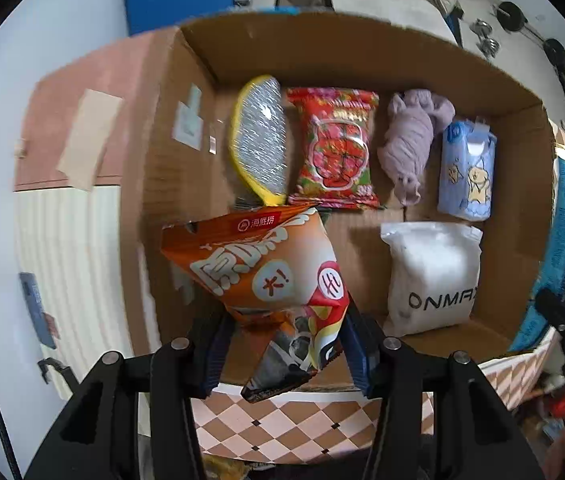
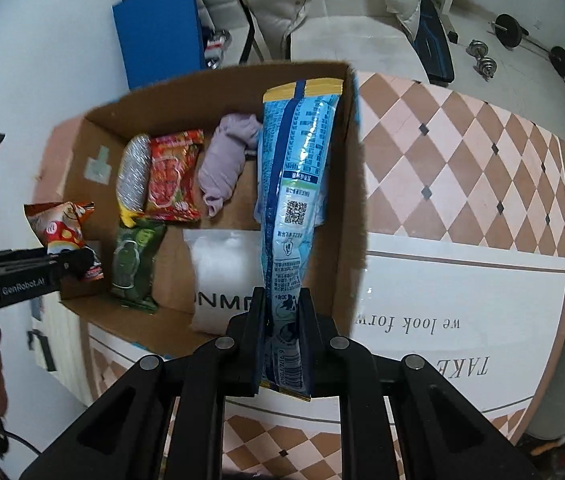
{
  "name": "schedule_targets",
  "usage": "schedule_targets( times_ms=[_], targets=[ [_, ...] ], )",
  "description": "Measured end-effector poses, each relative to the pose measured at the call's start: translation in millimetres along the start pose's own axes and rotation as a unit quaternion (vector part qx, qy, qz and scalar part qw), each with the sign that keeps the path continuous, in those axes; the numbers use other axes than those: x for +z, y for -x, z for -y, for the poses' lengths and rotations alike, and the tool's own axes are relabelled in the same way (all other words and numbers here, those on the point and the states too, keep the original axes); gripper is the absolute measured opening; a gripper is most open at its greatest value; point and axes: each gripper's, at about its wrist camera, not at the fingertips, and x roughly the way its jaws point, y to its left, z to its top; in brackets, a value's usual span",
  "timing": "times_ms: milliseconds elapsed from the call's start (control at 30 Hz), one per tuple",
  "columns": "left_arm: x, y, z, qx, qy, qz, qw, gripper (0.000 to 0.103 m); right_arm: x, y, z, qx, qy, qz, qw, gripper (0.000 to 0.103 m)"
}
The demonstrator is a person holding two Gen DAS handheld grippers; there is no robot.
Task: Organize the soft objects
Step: 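Lower the orange bag into the box with the left tool while the right tool places the stick packet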
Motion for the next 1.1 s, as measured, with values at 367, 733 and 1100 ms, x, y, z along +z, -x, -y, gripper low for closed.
schedule_targets(
  times_ms=[367,733,1100],
  targets=[
    [11,-43,49,-0.067,-0.036,-0.077,0.9941,0.047,10,-51,5,-0.038,-0.006,-0.055,0.998,0.016],
    [12,-46,48,-0.109,-0.02,-0.086,0.9901,0.08,12,-69,10,-0.042,-0.008,-0.091,0.995,0.064],
    [-12,2,44,-0.054,-0.015,0.015,0.9983,0.101,2,-46,-9,-0.053,0.002,-0.059,0.997,0.103]
  ],
)
